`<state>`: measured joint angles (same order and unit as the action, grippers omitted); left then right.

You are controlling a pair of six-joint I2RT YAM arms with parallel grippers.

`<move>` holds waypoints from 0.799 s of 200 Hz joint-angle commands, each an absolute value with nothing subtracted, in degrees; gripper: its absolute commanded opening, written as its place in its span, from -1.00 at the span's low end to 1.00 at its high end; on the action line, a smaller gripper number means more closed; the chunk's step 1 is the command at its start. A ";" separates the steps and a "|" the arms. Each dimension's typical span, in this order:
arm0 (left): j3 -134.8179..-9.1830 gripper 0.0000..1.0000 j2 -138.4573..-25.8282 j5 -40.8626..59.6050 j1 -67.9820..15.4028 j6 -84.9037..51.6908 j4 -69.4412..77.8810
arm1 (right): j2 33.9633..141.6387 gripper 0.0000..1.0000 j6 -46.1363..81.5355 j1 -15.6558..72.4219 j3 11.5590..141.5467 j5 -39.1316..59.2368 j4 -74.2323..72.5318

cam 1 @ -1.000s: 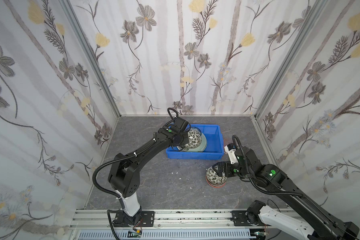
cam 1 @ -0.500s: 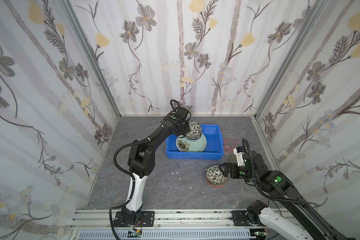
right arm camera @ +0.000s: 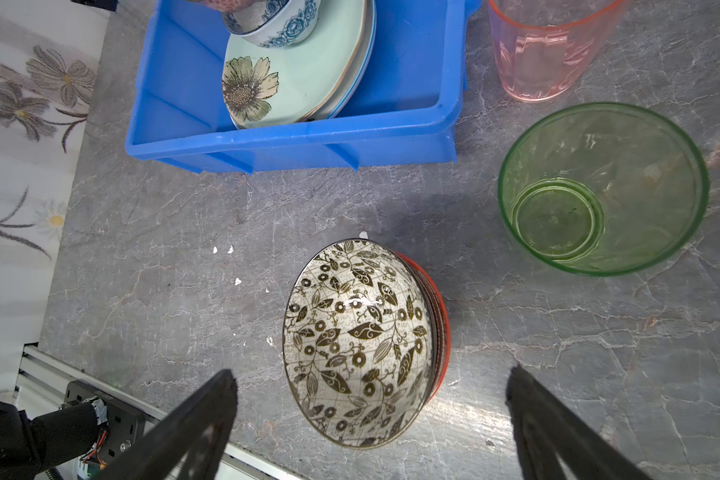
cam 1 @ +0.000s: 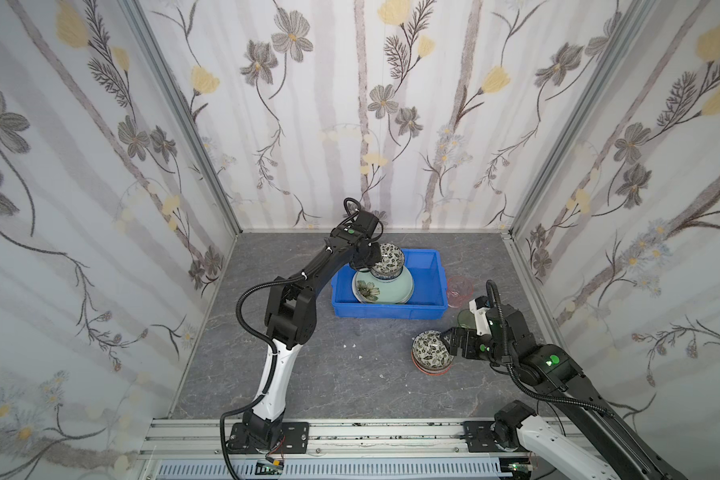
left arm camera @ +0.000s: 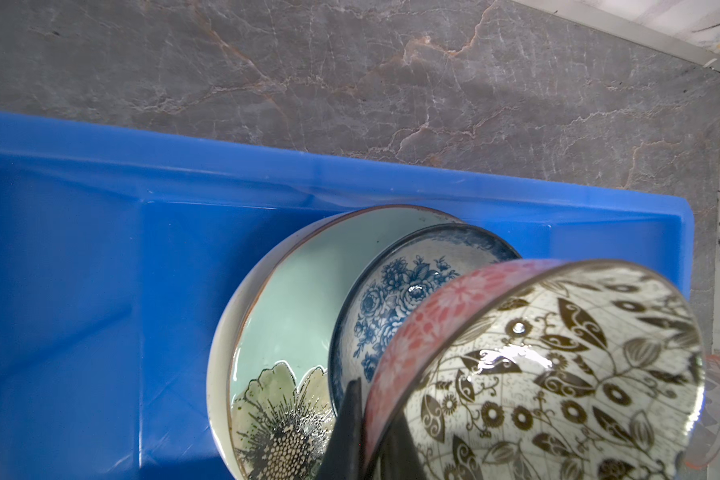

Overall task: Place the mixed dishes into the plastic bin
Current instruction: 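Lower the leaf bowl onto the floral bowl with the left gripper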

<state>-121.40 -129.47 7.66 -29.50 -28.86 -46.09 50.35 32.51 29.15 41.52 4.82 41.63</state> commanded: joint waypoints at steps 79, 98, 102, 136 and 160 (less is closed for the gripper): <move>-123.64 -1.00 -131.47 8.50 -29.36 -28.39 -47.11 | 50.01 0.99 32.43 28.39 40.39 6.40 39.60; -124.24 -1.00 -131.96 8.97 -29.34 -28.22 -47.11 | 49.83 0.99 32.39 28.26 40.19 6.50 39.65; -124.30 -1.00 -132.06 8.96 -29.34 -28.25 -47.13 | 49.83 0.99 32.43 28.22 40.17 6.55 39.66; -124.72 -0.98 -132.57 9.14 -29.39 -28.22 -47.07 | 49.92 0.99 32.39 27.88 39.80 6.75 39.65; -124.80 -0.94 -132.75 9.15 -29.34 -28.21 -47.11 | 50.01 0.99 32.19 27.70 39.72 6.69 39.64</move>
<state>-124.01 -132.42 8.62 -29.45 -28.51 -47.79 49.84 32.47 27.86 39.90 6.74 41.36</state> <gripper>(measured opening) 0.071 0.996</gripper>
